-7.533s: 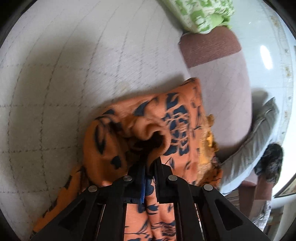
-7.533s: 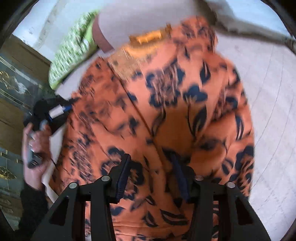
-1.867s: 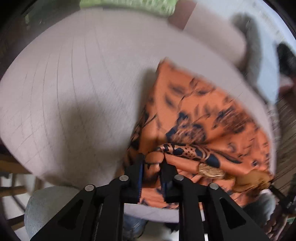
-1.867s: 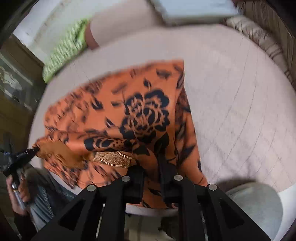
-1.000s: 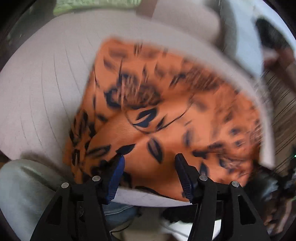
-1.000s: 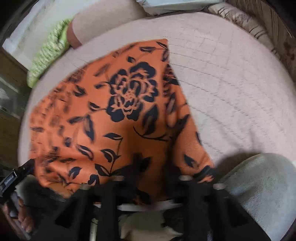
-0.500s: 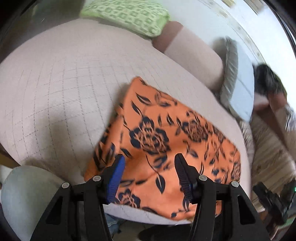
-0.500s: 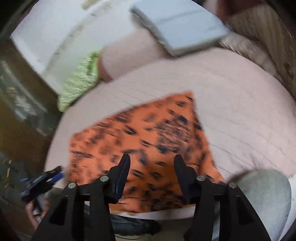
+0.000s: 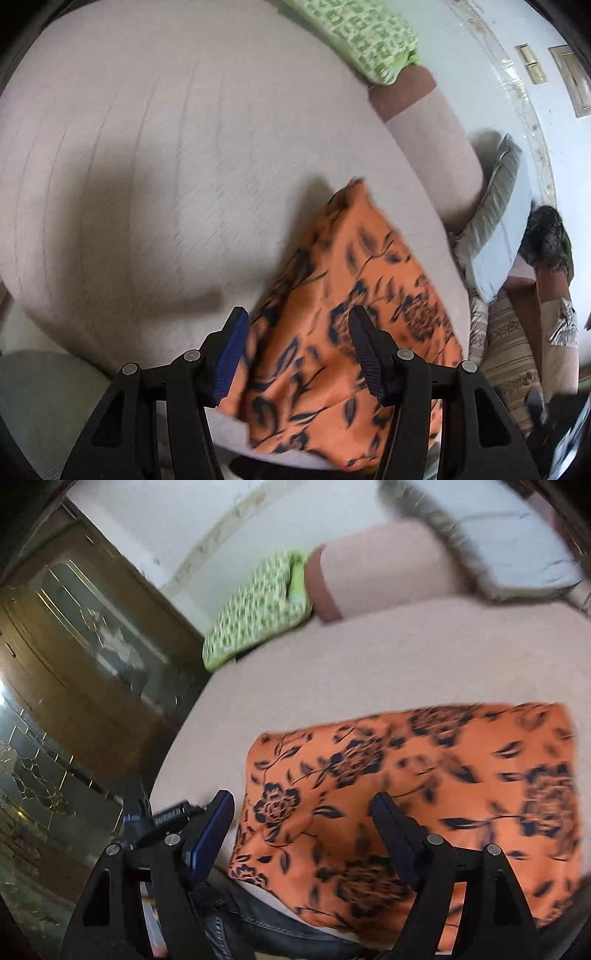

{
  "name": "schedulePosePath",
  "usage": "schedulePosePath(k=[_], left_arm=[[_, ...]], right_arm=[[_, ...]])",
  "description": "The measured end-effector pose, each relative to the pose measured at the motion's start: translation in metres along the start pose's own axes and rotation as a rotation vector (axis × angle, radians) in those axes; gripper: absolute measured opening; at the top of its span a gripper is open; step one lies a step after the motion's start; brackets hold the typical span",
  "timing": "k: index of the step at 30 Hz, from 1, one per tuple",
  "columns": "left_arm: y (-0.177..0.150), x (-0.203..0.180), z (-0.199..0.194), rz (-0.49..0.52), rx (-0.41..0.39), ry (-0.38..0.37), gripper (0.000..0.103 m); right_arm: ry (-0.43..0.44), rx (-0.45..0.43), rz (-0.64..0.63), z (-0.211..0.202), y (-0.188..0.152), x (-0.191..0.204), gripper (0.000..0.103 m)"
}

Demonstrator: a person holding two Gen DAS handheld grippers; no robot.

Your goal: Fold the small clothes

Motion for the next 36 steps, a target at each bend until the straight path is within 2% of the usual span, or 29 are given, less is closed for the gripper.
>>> schedulePosePath(k=[2, 5, 7, 10, 14, 15, 17, 18, 19, 22, 26, 28, 30, 32, 34, 35, 36], left_arm=[[-0.008, 0.005, 0.004, -0.007, 0.023, 0.001, 0.055], [-0.008, -0.010, 0.013, 0.080, 0.056, 0.063, 0.055], [-0.011, -0.015, 0.024, 0.097, 0.106, 0.056, 0.055], [-0.011, -0.019, 0.026, 0.112, 0.098, 0.067, 0.055], [-0.009, -0.009, 0.028, 0.090, 0.111, 0.037, 0.055], [-0.010, -0.006, 0.028, 0.093, 0.116, 0.030, 0.054], [-0.011, -0.005, 0.029, 0.109, 0.119, 0.048, 0.045], [-0.012, -0.004, 0.027, 0.121, 0.119, 0.062, 0.029], [-0.013, -0.004, 0.028, 0.127, 0.127, 0.044, 0.016], [-0.011, -0.004, 0.024, 0.113, 0.101, -0.007, 0.011], [-0.011, -0.013, 0.003, 0.150, -0.006, -0.051, 0.010], [-0.012, -0.016, -0.006, 0.159, -0.050, -0.089, 0.010], [-0.013, -0.022, -0.007, 0.192, -0.060, -0.064, 0.009], [-0.015, -0.026, -0.008, 0.217, -0.065, -0.054, 0.009], [-0.015, -0.032, -0.011, 0.232, -0.083, -0.063, 0.009], [-0.014, -0.034, -0.012, 0.237, -0.090, -0.062, 0.009], [-0.014, -0.035, -0.011, 0.241, -0.090, -0.056, 0.008]], right_arm=[[0.006, 0.042, -0.014, 0.021, 0.003, 0.010, 0.079], [0.014, 0.145, -0.015, 0.056, 0.004, 0.027, 0.078], [0.016, 0.199, 0.000, 0.071, 0.004, 0.035, 0.078], [-0.025, 0.205, -0.044, 0.085, 0.007, 0.052, 0.078], [-0.019, 0.260, -0.047, 0.111, 0.013, 0.070, 0.078], [-0.025, 0.286, -0.044, 0.120, 0.013, 0.074, 0.078], [-0.044, 0.327, -0.053, 0.140, 0.011, 0.082, 0.077], [-0.068, 0.343, -0.067, 0.152, 0.009, 0.087, 0.077], [-0.096, 0.357, -0.082, 0.161, 0.007, 0.090, 0.077], [-0.184, 0.403, -0.114, 0.191, 0.002, 0.095, 0.072], [-0.268, 0.483, -0.129, 0.226, -0.001, 0.101, 0.065], [-0.305, 0.541, -0.174, 0.240, -0.008, 0.108, 0.065], [-0.347, 0.571, -0.207, 0.250, -0.013, 0.113, 0.065], [-0.453, 0.600, -0.278, 0.264, -0.021, 0.116, 0.063], [-0.574, 0.623, -0.367, 0.279, -0.032, 0.113, 0.054], [-0.611, 0.622, -0.397, 0.283, -0.036, 0.110, 0.051], [-0.635, 0.620, -0.425, 0.285, -0.039, 0.109, 0.043]])
Point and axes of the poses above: each gripper's, at about its wrist camera, not at the fingertips, and z roughly the way its jaws point, x to its left, y to its top, the point moved 2 cm from there along z, roughly the way its jaws point, and after that the axes turned 14 degrees about z, right-handed, at the moved point
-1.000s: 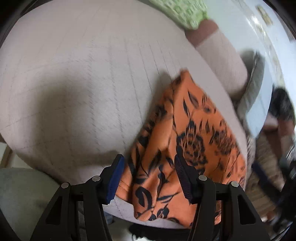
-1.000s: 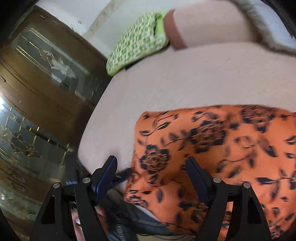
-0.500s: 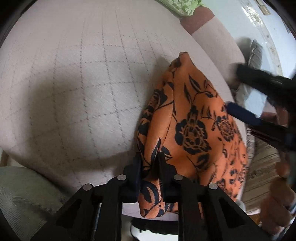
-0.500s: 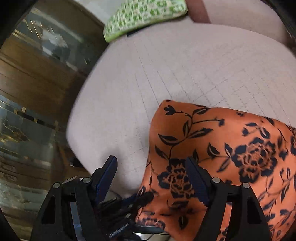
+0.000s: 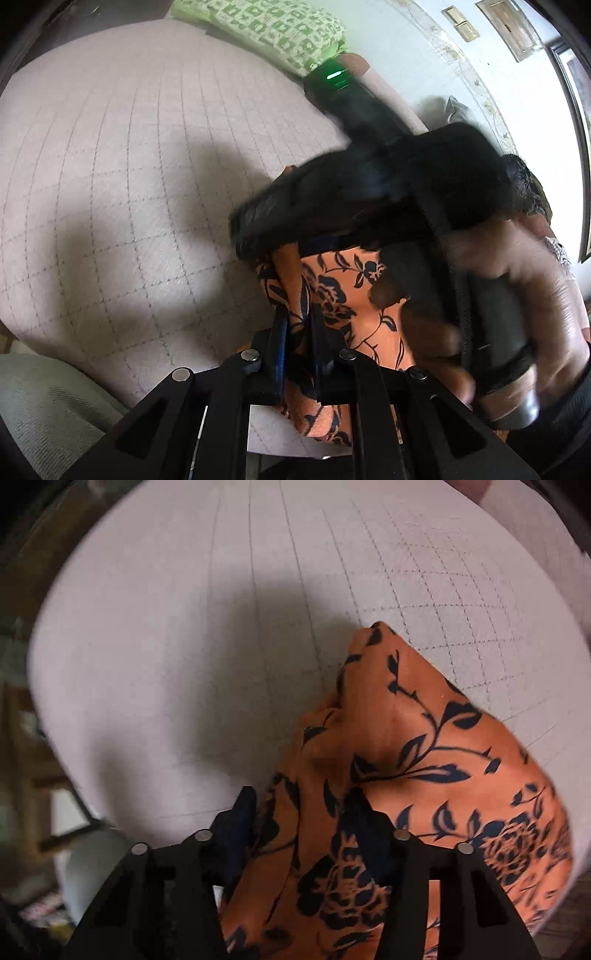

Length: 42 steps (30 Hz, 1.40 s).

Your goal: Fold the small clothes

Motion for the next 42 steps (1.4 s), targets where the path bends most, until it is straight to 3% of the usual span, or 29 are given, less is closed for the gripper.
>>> schedulePosePath(k=[1, 3, 4, 8, 14, 21, 24, 29, 35, 42], left_arm=[[0.001, -0.001, 0.001, 0.002, 0.001, 0.001, 0.008], [0.002, -0.005, -0.003, 0.013, -0.019, -0.011, 0.008], [0.001, -0.007, -0.007, 0.025, -0.031, -0.015, 0.008], [0.003, -0.038, -0.025, 0.109, -0.077, -0.013, 0.008], [-0.004, -0.126, -0.053, 0.307, -0.088, 0.032, 0.009], [-0.025, -0.246, -0.058, 0.567, -0.056, -0.049, 0.009], [-0.040, -0.291, -0.037, 0.683, -0.012, -0.062, 0.009], [-0.058, -0.346, 0.014, 0.792, 0.099, -0.087, 0.009], [-0.061, -0.359, 0.083, 0.724, 0.264, -0.138, 0.009], [-0.055, -0.353, 0.121, 0.664, 0.314, -0.140, 0.009]], right_arm=[[-0.018, -0.010, -0.008, 0.000, -0.001, 0.001, 0.039], [0.006, -0.042, -0.001, -0.009, -0.005, -0.004, 0.020], [0.046, -0.059, 0.015, -0.018, -0.008, -0.011, 0.018], [0.241, -0.162, 0.065, -0.059, -0.028, -0.049, 0.016], [0.551, -0.337, 0.172, -0.124, -0.082, -0.131, 0.015], [0.764, -0.576, 0.329, -0.166, -0.182, -0.269, 0.015], [0.802, -0.626, 0.396, -0.164, -0.206, -0.314, 0.015], [0.916, -0.625, 0.546, -0.111, -0.235, -0.387, 0.015], [0.983, -0.585, 0.722, -0.045, -0.238, -0.433, 0.015], [0.827, -0.550, 0.740, -0.028, -0.236, -0.444, 0.015]])
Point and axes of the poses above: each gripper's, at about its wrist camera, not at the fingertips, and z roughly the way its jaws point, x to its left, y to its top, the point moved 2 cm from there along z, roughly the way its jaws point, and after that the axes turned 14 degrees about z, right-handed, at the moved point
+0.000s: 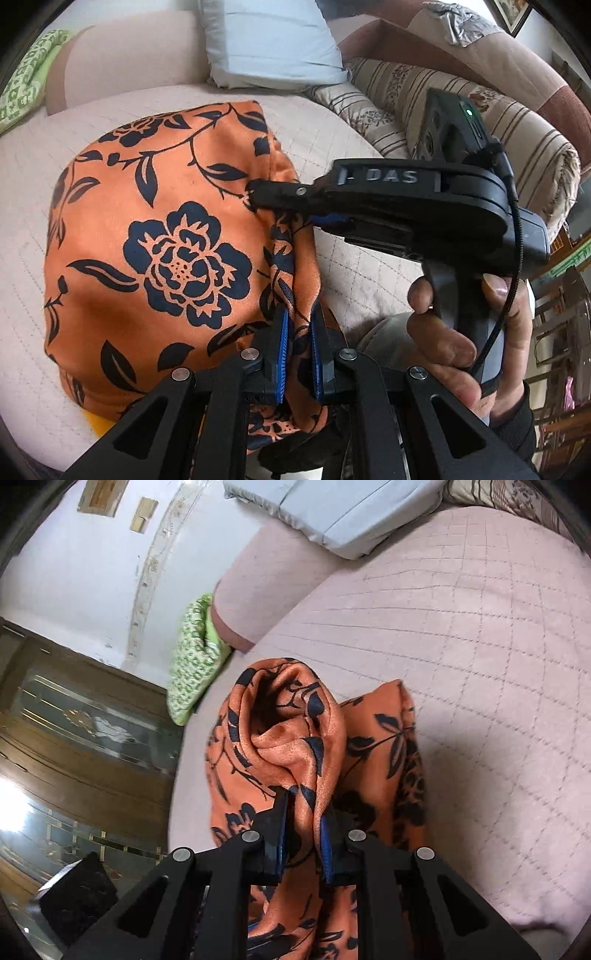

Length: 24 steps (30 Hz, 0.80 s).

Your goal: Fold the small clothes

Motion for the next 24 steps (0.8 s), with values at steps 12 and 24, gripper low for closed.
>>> schedulePosePath(k=[12, 24], left_arm=[[0.010, 0.011, -0.014, -0.052, -0.004, -0.130, 0.027], [-0.050, 0.160, -0.096, -0.421, -0.073, 0.164, 0.054]], right_arm=[[-0.096, -0.073, 0.059, -0.011, 0.010, -0.028, 0.053], [-0.360, -0.130, -0.110, 0.000, -0.017, -0.003, 0.067]])
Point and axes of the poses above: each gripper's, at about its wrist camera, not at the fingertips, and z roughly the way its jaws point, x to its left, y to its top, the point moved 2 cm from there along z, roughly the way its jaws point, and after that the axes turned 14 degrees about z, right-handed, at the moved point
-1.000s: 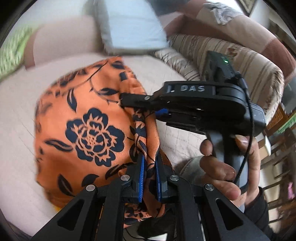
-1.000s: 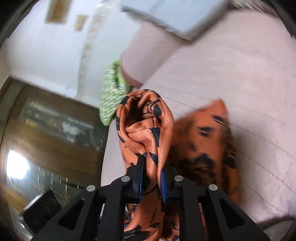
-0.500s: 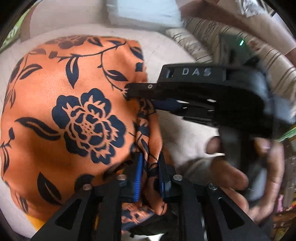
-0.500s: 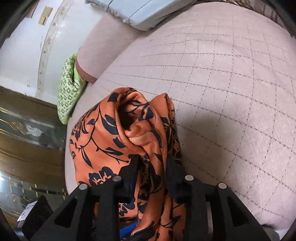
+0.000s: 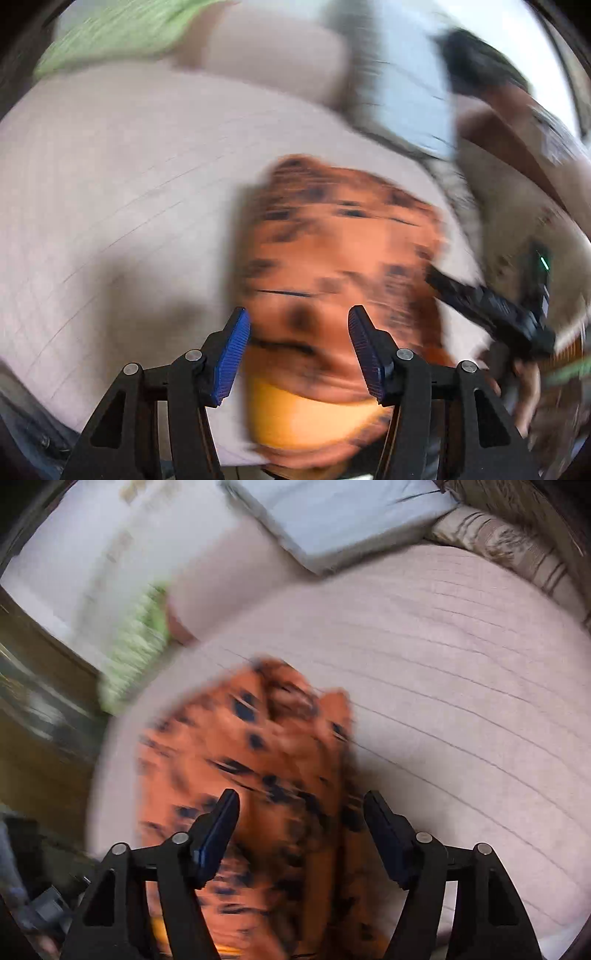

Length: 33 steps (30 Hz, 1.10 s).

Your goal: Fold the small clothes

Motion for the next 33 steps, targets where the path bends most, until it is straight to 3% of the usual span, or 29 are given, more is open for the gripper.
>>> schedulePosePath(k=[2, 7, 12, 15, 16, 19, 27, 29, 33], left_arm=[[-0.004, 0.019, 0.006, -0.071, 0.030, -0.045, 0.054], [-0.008, 0.028, 0.015, -0.118, 0.037, -0.170, 0.054], [-0.014, 0.014, 0.028, -0.036, 0.090, -0.172, 0.053], [-0.026, 0.011, 0.021, -0.034, 0.067, -0.197, 0.052], [-0.030, 0.010, 0.018, -0.021, 0.059, -0.205, 0.050], [-0.039, 0.012, 0.019, -0.010, 0.064, -0.218, 0.041], [-0.040, 0.039, 0.017, -0.132, 0.002, -0.279, 0.032], [-0.039, 0.046, 0.022, -0.153, 0.018, -0.256, 0.029], [-0.043, 0.049, 0.034, -0.189, 0.048, -0.317, 0.019]], right_arm=[[-0.102, 0.014, 0.033, 0.011, -0.001, -0.007, 0.067], [-0.154, 0.009, 0.019, 0.014, -0.003, -0.002, 0.064], [-0.086, 0.052, 0.120, 0.016, 0.001, -0.017, 0.063], [0.042, 0.136, 0.187, 0.016, 0.000, -0.033, 0.062], [0.095, 0.162, 0.220, 0.014, -0.003, -0.038, 0.062], [0.144, 0.190, 0.240, 0.010, -0.013, -0.043, 0.064], [0.066, 0.187, 0.200, 0.020, -0.016, -0.037, 0.062], [0.061, 0.183, 0.193, 0.025, -0.014, -0.028, 0.062], [0.052, 0.179, 0.190, 0.033, -0.012, -0.016, 0.062]])
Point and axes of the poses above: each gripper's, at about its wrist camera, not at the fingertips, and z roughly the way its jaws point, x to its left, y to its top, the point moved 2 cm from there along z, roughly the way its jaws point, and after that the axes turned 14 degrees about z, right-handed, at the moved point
